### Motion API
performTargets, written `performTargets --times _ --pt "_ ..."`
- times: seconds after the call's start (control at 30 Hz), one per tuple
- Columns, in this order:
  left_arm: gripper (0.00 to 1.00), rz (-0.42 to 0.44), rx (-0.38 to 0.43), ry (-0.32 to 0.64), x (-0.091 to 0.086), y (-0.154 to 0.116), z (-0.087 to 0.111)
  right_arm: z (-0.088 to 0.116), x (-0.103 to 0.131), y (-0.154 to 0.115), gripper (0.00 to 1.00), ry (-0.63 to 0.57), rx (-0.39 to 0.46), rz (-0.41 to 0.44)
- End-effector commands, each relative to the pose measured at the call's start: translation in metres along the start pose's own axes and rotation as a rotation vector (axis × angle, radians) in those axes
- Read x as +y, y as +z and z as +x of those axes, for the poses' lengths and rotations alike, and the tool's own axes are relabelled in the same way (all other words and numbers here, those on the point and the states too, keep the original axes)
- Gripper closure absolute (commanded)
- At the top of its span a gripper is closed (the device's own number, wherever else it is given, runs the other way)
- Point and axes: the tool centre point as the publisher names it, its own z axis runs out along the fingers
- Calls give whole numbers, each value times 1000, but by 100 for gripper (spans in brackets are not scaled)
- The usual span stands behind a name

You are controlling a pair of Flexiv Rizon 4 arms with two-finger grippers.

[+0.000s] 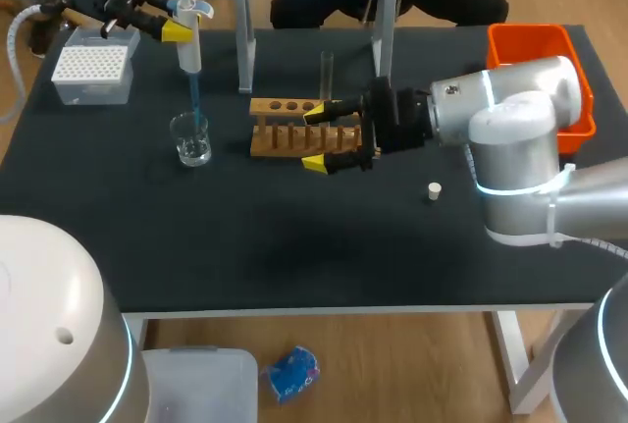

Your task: Invert the test tube, pick up the pipette, mount the tip to pipette, aspirate from beaker and dispense into the tube, eject the tip, return the pipette, and cap with the stopper.

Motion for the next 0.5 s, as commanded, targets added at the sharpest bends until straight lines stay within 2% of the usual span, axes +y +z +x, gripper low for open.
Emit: performTargets --times 0.03,0.23,0.5 --pt "100 1 3 2 0 -1 -1 0 0 0 0 0 0 2" --pt "100 1 3 2 0 -1 -1 -5 -3 6 0 -18 -20 16" --pt "100 1 3 2 0 -1 -1 -13 -9 34 0 -28 -25 35"
